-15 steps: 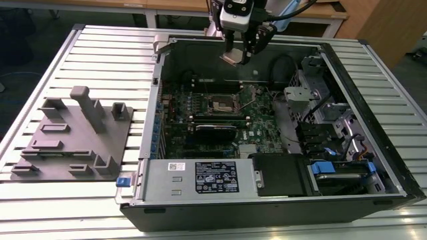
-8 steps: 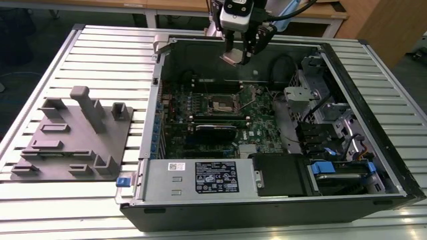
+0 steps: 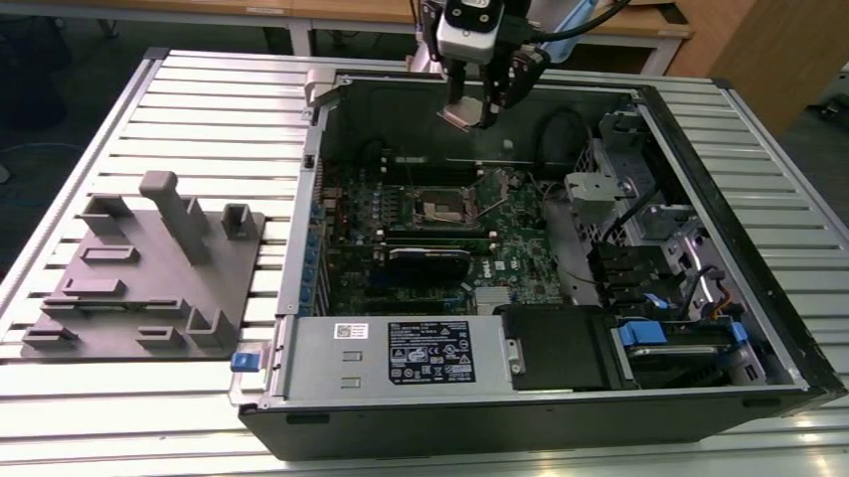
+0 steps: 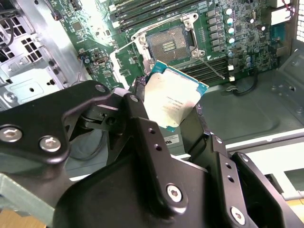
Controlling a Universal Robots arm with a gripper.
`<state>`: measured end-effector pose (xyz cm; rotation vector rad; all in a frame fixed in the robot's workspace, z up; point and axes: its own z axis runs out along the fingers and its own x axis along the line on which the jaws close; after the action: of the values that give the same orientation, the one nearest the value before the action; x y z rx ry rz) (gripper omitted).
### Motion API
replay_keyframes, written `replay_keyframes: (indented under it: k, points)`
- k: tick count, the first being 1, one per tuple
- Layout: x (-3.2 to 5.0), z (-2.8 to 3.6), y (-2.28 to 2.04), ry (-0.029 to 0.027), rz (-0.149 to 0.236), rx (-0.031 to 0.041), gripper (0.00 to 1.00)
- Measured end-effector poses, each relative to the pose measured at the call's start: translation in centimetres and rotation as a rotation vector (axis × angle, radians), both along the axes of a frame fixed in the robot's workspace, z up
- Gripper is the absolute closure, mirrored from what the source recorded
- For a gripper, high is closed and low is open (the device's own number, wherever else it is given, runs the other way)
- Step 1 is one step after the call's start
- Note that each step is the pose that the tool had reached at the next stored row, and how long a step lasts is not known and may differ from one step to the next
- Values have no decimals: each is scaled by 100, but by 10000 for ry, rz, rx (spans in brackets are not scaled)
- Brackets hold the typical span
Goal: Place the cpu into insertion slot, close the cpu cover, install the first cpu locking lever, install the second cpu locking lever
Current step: 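Place the cpu into insertion slot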
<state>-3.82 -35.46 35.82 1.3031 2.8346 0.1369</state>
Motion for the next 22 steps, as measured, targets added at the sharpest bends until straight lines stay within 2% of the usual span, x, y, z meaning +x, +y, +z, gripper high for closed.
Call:
replay_keyframes:
  k: [6, 11, 13, 22]
  points:
    - [0, -5, 0, 0, -478, 0, 46]
    - [0, -15, 0, 0, -1335, 0, 46]
    - [0, -15, 0, 1, -1570, -1, 46]
    - [0, -16, 0, 1, -1608, -1, 46]
